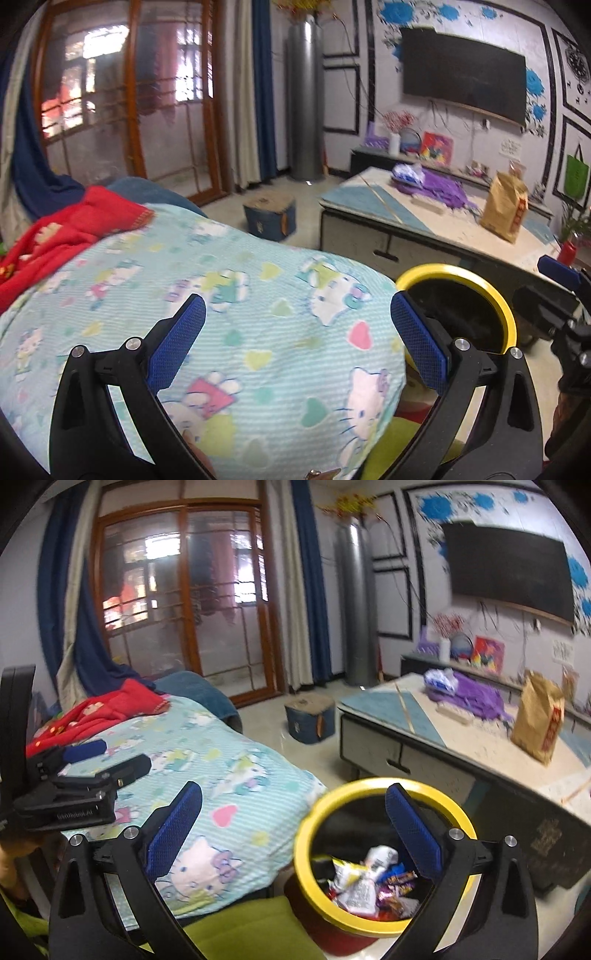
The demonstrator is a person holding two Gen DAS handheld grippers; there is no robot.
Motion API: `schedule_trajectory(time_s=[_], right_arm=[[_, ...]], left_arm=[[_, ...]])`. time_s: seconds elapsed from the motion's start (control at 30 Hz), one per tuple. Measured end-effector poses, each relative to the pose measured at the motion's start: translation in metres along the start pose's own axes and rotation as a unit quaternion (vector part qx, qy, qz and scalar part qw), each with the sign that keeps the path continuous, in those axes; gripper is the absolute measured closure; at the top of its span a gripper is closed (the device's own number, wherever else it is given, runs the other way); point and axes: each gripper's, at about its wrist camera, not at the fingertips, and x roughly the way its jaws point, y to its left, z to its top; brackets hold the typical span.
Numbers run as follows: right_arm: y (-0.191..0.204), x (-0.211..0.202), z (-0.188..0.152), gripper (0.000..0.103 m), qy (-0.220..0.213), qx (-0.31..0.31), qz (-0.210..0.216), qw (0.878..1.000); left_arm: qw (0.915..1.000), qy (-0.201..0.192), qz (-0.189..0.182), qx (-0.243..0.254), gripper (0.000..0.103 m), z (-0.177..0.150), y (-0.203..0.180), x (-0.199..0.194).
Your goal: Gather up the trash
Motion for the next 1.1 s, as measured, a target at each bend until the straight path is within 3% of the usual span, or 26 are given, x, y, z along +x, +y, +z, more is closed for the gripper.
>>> schedule_trajectory(time_s=[0.17, 0.33, 0.43, 0.63, 1.1], right_arm=[[0.021, -0.019, -0.005, 0.006, -0.062, 0.010, -0.005, 0.998], [0.045, -0.034, -0.014, 0.006, -0.090, -0.010, 0.003, 0.996], [0.054, -0.043, -0.018, 0.006, -0.114, -0.031, -0.016, 0.993], [0.059, -0.034, -0.032, 0.006, -0.099, -0.040, -0.021, 0.994], [0.059, -0.027, -0.036, 0.006, -0.084, -0.033, -0.017, 0.996]], left_arm=[[0.9986, -0.047, 0.026, -0.003, 0.011, -0.004, 0.014, -0.032], [0.9963, -0.081, 0.026, 0.009, 0.011, -0.018, 0.016, -0.059], [0.9951, -0.094, 0.030, 0.010, 0.011, -0.029, 0.017, -0.069], [0.9962, -0.075, 0.033, -0.028, 0.011, -0.041, 0.031, -0.065], [0.9967, -0.072, 0.024, -0.031, 0.011, -0.046, 0.030, -0.063]])
